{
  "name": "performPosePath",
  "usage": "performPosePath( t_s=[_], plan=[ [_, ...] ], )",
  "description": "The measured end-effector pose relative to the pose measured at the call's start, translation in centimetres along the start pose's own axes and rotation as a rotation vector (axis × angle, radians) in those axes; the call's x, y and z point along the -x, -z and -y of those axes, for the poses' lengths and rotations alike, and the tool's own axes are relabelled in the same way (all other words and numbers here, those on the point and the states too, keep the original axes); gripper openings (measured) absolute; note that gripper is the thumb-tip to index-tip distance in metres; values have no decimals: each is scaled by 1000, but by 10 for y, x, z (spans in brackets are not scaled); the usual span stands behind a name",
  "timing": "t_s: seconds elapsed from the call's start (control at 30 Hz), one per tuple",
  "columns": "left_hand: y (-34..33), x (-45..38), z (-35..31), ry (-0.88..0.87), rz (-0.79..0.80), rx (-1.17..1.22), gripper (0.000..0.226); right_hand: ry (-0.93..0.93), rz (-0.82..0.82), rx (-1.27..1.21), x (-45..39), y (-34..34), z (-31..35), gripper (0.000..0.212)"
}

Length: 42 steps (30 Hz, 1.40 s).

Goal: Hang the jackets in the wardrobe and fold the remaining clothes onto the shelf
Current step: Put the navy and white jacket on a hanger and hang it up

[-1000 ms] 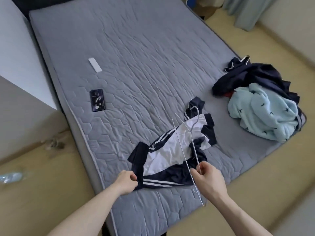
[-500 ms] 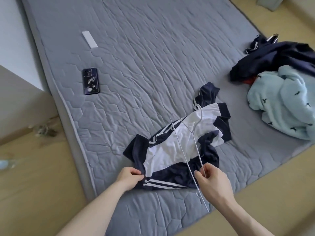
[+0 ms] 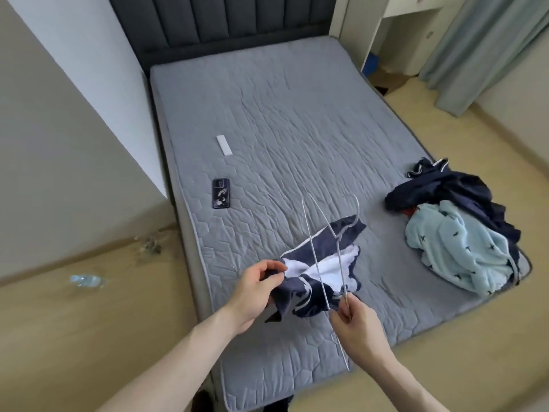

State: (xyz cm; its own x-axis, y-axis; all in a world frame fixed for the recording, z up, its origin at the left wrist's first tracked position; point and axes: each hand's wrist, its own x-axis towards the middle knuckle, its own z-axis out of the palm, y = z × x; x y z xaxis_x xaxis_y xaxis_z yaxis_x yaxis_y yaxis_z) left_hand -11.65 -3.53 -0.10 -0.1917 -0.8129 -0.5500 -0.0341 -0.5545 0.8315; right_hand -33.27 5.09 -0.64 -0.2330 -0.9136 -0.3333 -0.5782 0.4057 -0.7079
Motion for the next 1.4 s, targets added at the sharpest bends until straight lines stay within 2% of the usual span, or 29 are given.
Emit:
performPosePath(
  t_s=[0.13, 0.2, 0.3, 0.43, 0.57, 0.7, 0.8, 0.93, 1.07, 1.17, 1.23, 1.33, 1.37, 1.4],
  plan=[
    [0, 60, -67, -117, 55, 97, 17, 94, 99, -136, 47, 11, 66, 32],
    [6, 86, -91, -156, 65, 104, 18, 145, 103, -194, 72, 8, 98, 43],
    [23, 120, -118, -218, 100, 102, 16, 234, 1, -225, 101, -3, 144, 63],
    [58, 163, -151, -286, 155, 101, 12, 263, -111, -317, 122, -12, 205, 51],
    [102, 201, -175, -344, 162, 79, 7, 346, -41, -371, 144, -23, 248, 60],
    [137, 234, -188, -401, 173, 77, 7, 326, 15, -416, 165, -39, 284, 77],
    [158, 253, -193, -436, 180, 39, 9, 334, 26, -440, 176, -50, 307, 68],
    [186, 267, -202, -483, 175, -7, 10, 389, 34, -513, 181, -60, 331, 38],
    [218, 266, -205, -517, 72, -96, 13, 393, 26, -498, 178, -62, 352, 26],
    [232, 262, -192, -485, 43, -180, 26, 333, 13, -530, 173, -63, 366, 31],
    [237, 265, -171, -504, -33, -293, 36, 272, -7, -556, 169, -66, 371, 33],
    [233, 285, -123, -750, -323, -574, 37, 179, -46, -603, 163, -66, 371, 36],
    [228, 292, -105, -827, -378, -671, 32, 161, -58, -613, 161, -66, 371, 36],
    [222, 298, -88, -836, -355, -728, 26, 147, -69, -623, 161, -65, 371, 37]
  ],
)
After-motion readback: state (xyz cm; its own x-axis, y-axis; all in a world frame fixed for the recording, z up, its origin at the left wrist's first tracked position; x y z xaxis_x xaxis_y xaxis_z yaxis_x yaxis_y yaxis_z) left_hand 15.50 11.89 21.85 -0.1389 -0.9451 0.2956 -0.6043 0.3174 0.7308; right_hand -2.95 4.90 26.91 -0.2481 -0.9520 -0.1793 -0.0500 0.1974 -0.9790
